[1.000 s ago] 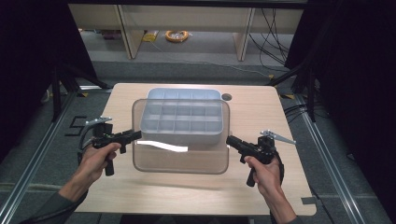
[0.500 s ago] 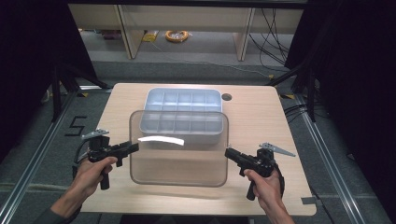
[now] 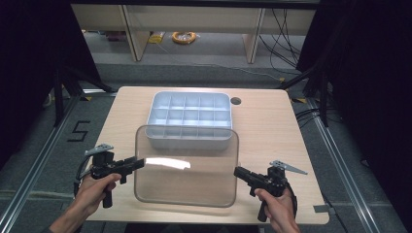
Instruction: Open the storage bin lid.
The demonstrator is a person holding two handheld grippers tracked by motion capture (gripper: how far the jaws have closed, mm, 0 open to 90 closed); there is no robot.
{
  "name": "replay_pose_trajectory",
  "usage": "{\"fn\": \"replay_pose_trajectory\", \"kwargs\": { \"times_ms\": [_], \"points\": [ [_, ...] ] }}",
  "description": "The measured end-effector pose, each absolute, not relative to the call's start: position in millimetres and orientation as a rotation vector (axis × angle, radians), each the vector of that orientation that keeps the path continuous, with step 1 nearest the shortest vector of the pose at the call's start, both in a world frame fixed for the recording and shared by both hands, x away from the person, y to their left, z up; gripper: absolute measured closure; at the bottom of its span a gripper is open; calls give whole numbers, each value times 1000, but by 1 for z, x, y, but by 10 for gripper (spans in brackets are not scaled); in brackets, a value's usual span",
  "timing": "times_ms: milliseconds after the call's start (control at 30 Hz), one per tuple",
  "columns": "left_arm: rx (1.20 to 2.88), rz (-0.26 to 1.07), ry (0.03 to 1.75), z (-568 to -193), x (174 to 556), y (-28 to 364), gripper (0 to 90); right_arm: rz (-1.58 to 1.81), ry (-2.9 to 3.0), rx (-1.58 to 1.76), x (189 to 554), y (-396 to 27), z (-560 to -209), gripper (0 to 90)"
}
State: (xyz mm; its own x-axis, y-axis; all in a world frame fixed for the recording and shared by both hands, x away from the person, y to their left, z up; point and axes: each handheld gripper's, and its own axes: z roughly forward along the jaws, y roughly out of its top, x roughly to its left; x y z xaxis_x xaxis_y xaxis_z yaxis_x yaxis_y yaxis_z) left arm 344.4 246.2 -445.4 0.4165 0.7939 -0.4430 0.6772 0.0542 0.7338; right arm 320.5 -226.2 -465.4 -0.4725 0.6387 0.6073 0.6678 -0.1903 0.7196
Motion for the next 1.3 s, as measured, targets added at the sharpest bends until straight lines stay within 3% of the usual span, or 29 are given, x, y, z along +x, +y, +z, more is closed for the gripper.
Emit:
{"fn": "replay_pose_trajectory", "kwargs": {
  "times_ms": [1300],
  "points": [
    [1722, 13, 1369, -492, 346, 245, 585, -1599, -1968, -1696, 328, -228, -511, 729]
  ]
}}
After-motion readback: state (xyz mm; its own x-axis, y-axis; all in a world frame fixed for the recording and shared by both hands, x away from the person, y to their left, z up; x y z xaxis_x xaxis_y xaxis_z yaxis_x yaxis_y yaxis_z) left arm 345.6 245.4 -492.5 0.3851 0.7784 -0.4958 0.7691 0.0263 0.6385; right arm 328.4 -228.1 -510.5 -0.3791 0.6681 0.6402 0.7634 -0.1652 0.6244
